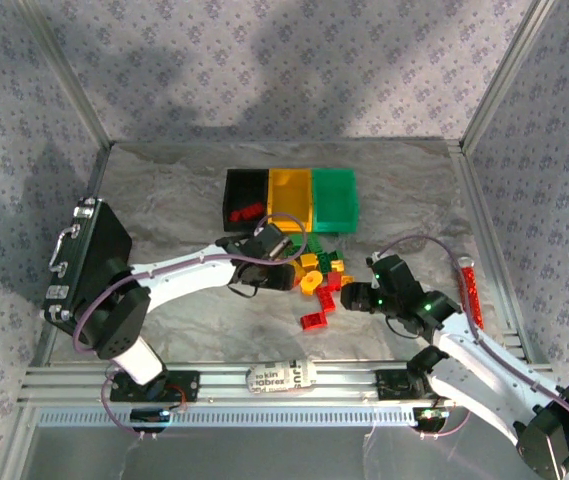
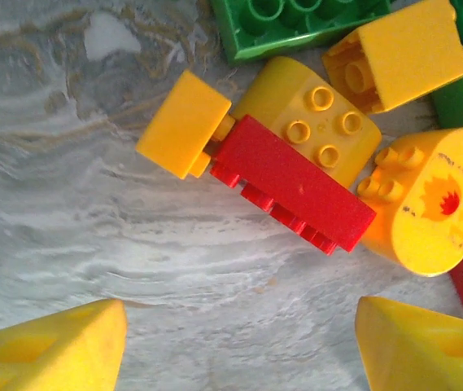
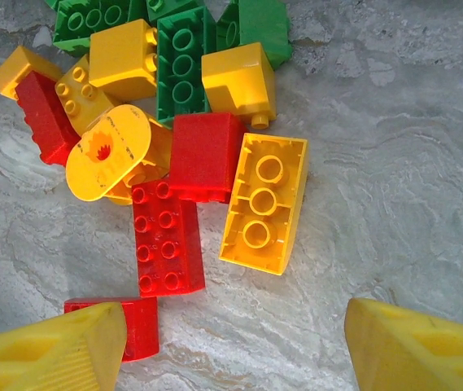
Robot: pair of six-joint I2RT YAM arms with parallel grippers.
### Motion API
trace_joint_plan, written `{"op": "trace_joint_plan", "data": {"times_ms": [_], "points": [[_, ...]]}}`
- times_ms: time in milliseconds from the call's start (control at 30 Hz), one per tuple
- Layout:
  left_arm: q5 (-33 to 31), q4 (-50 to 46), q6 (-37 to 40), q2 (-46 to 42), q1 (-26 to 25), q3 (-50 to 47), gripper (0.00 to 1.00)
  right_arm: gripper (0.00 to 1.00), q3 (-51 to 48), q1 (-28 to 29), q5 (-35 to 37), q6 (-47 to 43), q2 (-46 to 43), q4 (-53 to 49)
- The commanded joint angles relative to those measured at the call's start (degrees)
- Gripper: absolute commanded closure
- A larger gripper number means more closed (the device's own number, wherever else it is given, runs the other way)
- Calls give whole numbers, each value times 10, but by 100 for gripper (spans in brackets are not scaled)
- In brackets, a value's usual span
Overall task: Sort the legos into containers by color
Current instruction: Pick up the lego from the center of the table.
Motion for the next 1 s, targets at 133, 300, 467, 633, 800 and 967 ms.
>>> {"op": "trace_joint_plan", "data": {"times_ms": [133, 300, 467, 633, 800, 967], "points": [[-28, 81, -160, 24, -11, -4, 37, 27, -13, -1, 3, 16, -28, -16], [-44, 73, -185, 57, -11, 16, 42, 27, -22, -2, 6, 17, -40, -18], [-59, 70, -201, 81, -14, 31, 48, 27, -24, -4, 8, 15, -44, -19], [-66, 67, -205, 91, -14, 45, 51, 27, -29, -7, 8, 12, -47, -17], [-69, 58, -202, 96, -21, 62, 52, 27, -37, -10, 6, 12, -48, -13], [-70, 47, -198, 122, -20, 85, 51, 27, -40, -14, 2, 12, -50, -12]]}}
